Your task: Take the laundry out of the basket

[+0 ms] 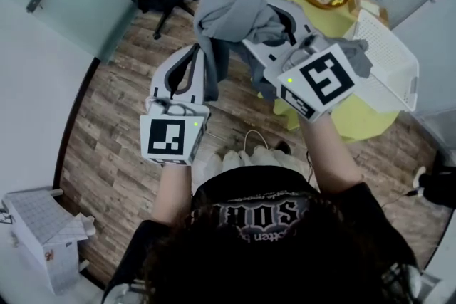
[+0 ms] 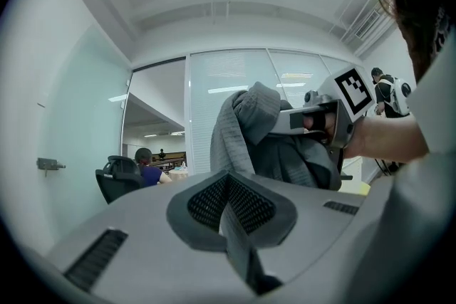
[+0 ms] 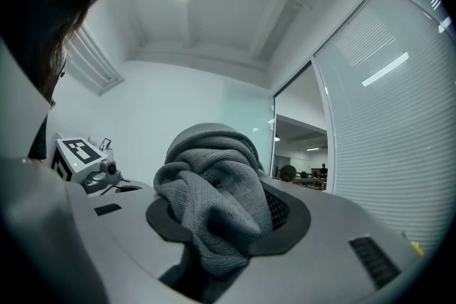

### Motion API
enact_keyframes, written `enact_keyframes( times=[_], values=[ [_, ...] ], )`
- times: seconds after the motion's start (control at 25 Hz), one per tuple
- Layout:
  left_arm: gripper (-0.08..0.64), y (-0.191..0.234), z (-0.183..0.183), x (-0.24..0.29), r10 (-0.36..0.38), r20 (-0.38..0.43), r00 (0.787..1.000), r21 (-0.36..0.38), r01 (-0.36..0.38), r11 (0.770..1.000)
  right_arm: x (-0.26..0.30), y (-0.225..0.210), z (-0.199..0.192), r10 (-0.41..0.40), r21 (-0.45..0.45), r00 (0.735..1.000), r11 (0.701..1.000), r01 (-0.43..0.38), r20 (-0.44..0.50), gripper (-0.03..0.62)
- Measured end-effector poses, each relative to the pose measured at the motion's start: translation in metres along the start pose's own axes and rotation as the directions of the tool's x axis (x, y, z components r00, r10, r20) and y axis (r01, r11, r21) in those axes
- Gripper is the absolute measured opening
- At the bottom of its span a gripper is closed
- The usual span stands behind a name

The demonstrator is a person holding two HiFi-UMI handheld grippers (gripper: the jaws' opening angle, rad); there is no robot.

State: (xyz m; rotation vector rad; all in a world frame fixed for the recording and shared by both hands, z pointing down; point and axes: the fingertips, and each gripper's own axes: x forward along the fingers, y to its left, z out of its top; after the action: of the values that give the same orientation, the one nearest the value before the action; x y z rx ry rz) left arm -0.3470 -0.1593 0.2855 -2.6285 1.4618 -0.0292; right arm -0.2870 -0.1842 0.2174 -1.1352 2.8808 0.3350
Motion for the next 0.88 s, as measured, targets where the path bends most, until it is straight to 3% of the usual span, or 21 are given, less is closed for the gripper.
enact_keyframes(
  times=[0.4, 0.88],
  values=[
    [-0.002, 0.016, -0.006, -0.011, 0.039, -0.024, 0.999, -0.003, -0.039, 0.999, 0.022, 0.022, -0.012, 0.072, 0.061, 0.997, 0.995, -0.073, 0.019, 0.170],
    [-0.002, 0.033, -0.012, -0.017, 0.053, -0.019, 0.998, -0.021, -0.054, 0.998, 0.038, 0.029, -0.038, 0.078, 0.095, 0.996, 0.993, -0.075, -0.035, 0.170]
  ],
)
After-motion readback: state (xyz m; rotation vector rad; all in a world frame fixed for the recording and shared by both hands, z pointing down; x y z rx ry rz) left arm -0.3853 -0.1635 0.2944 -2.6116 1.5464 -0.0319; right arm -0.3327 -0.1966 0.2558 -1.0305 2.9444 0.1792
